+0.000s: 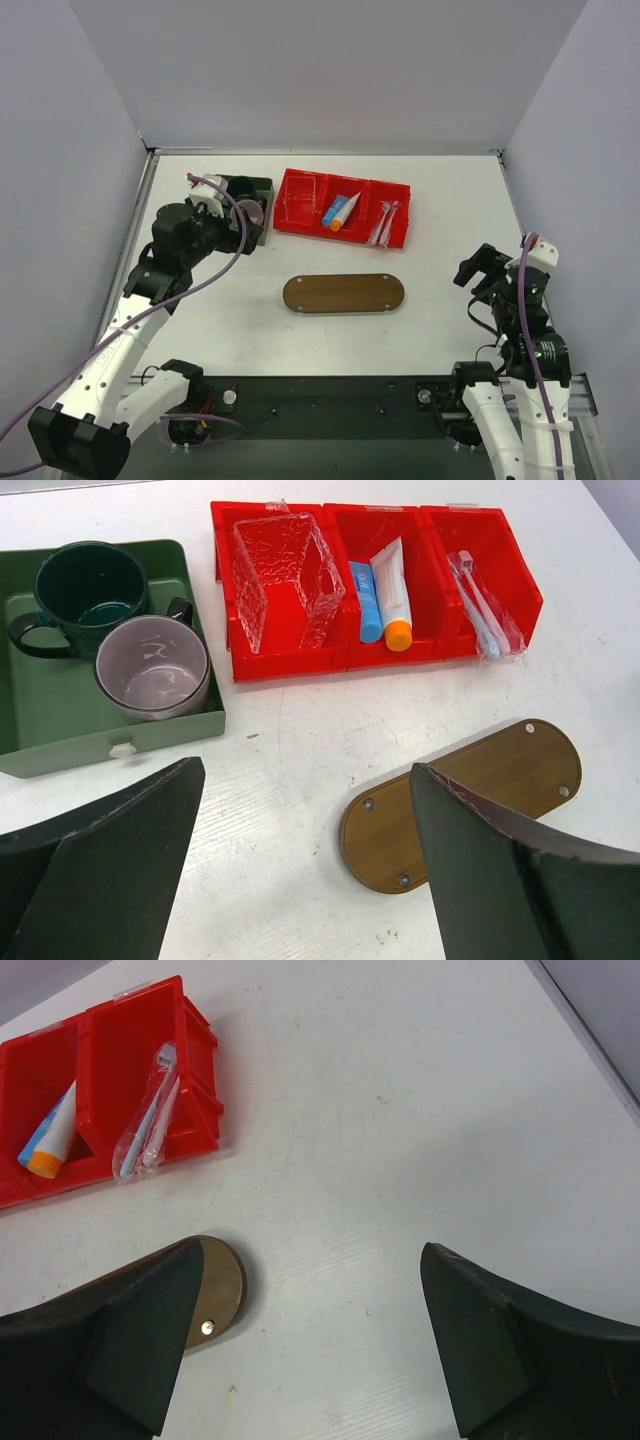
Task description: Prepare toiletry sets of a toothbrush and toothpaste on the tray
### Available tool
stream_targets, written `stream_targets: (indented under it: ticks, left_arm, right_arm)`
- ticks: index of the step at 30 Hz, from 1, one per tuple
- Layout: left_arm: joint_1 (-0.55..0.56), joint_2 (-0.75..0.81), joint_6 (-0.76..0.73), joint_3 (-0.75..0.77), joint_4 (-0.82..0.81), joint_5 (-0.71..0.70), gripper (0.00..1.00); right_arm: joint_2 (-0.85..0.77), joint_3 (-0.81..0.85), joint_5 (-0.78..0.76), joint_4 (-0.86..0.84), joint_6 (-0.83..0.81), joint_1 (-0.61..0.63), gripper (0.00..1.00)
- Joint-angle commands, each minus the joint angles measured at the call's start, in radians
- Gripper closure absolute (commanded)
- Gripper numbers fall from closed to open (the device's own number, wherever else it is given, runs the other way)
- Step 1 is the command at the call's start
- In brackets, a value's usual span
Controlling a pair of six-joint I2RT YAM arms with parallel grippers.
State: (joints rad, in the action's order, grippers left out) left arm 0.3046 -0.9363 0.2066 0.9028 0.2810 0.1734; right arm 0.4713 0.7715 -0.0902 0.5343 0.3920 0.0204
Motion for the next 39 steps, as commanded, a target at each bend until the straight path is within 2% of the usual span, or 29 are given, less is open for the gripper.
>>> stream_targets:
  ticks: [1, 15, 22, 28, 34, 36, 39]
  left_arm:
    - [-0.01, 0.013, 0.004, 0.015, -0.039, 0.003, 0.05]
    - [-0.009, 0.024, -0.004, -0.005, -0.045, -0.028, 0.03]
    - [-0.009, 0.08, -0.038, -0.048, -0.083, -0.041, 0.07]
    - [0.002, 0.053, -0.061, -0.044, -0.083, -0.048, 0.12]
    - [0.119, -0.005, -0.114, -0.001, -0.063, -0.166, 0.18]
    - [0.206, -0.041, -0.153, 0.06, -0.04, -0.279, 0.2]
    - [0.264, -0.14, -0.164, 0.155, -0.011, -0.333, 0.2]
  right_arm:
    - [-0.003, 0.023, -0.029, -0.005, -0.005, -0.002, 0.16]
    - [-0.022, 0.031, -0.019, 0.01, 0.01, -0.002, 0.18]
    - [0.016, 0.049, 0.032, 0.023, -0.015, -0.002, 0.26]
    - [0.079, 0.077, 0.111, 0.027, -0.025, 0.004, 0.34]
    - [0.13, 0.074, 0.093, 0.013, -0.004, 0.102, 0.41]
    - [0.162, 0.074, 0.018, 0.009, 0.011, 0.174, 0.43]
    - [0.216, 0.078, -0.025, -0.01, 0.028, 0.257, 0.46]
